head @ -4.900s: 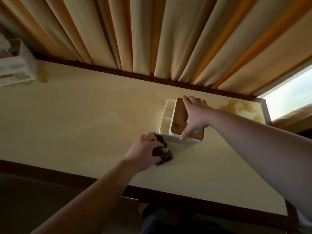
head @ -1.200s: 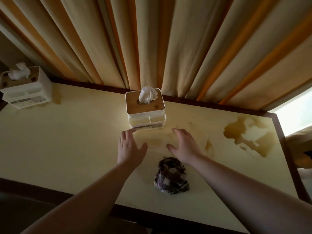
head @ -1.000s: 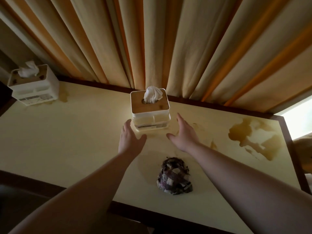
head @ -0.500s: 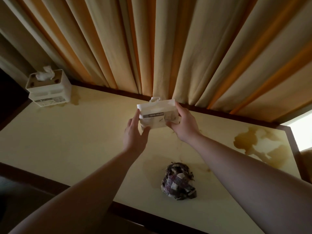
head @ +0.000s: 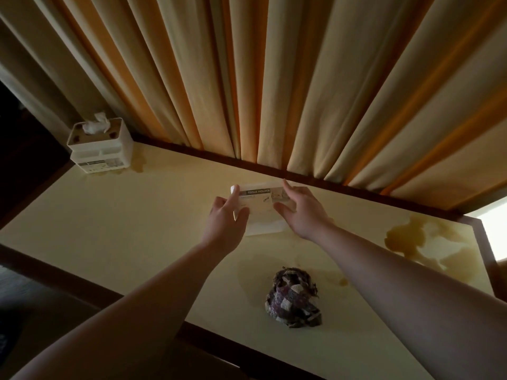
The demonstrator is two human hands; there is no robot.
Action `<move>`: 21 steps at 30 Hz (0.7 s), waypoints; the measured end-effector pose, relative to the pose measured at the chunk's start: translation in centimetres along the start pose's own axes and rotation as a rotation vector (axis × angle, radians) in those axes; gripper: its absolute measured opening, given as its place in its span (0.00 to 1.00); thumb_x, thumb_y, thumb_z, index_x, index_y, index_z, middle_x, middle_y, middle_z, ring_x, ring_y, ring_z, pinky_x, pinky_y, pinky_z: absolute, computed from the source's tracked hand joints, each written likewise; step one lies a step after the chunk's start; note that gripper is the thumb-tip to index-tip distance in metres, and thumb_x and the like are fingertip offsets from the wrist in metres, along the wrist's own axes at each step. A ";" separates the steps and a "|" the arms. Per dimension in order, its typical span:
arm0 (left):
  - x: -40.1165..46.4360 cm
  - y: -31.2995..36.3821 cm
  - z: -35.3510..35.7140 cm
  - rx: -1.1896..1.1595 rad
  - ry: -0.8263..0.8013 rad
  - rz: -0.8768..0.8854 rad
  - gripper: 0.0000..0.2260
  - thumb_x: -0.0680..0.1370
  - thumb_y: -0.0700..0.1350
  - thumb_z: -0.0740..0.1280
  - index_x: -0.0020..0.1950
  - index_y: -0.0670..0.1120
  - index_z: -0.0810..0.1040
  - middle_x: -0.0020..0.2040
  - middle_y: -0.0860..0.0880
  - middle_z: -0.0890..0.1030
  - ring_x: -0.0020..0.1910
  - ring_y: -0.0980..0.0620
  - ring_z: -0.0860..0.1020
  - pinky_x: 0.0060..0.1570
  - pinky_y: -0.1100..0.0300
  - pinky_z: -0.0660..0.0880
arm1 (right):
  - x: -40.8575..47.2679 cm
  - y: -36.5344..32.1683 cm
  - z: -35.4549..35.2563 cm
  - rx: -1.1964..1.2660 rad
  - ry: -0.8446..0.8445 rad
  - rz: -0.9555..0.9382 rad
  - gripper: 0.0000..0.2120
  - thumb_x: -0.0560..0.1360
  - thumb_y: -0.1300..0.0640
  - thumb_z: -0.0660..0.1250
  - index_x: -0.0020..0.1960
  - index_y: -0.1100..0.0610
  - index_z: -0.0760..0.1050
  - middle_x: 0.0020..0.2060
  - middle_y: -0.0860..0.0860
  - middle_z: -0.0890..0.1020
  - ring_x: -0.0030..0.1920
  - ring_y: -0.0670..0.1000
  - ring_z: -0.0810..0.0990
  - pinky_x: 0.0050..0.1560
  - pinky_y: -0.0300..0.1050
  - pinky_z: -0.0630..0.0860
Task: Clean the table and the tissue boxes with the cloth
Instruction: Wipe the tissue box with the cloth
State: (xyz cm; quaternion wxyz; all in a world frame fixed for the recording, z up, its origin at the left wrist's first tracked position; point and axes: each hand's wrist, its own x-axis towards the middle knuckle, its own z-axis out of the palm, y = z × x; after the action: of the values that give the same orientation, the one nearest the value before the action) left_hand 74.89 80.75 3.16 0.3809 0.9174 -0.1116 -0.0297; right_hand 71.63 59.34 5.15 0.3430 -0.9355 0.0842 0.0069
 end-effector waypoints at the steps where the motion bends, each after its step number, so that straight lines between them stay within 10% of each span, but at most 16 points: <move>1: -0.1 0.1 -0.1 0.011 -0.013 0.004 0.28 0.85 0.52 0.61 0.84 0.53 0.56 0.59 0.49 0.70 0.54 0.52 0.73 0.51 0.61 0.72 | 0.0 0.0 0.1 0.000 -0.008 0.004 0.34 0.83 0.42 0.64 0.84 0.47 0.55 0.70 0.50 0.71 0.70 0.53 0.72 0.72 0.51 0.71; 21: -1.5 0.0 -1.1 0.260 0.003 0.018 0.34 0.79 0.65 0.66 0.81 0.59 0.58 0.62 0.50 0.75 0.58 0.48 0.77 0.50 0.50 0.79 | -8.9 3.8 1.0 -0.067 0.047 -0.066 0.28 0.83 0.43 0.65 0.79 0.52 0.67 0.76 0.51 0.71 0.76 0.53 0.66 0.73 0.51 0.67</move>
State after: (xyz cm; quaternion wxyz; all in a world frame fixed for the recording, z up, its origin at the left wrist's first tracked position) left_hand 73.61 81.89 3.92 0.2593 0.9580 -0.1220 -0.0100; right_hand 62.26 58.45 2.61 0.3096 -0.9486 0.0610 -0.0234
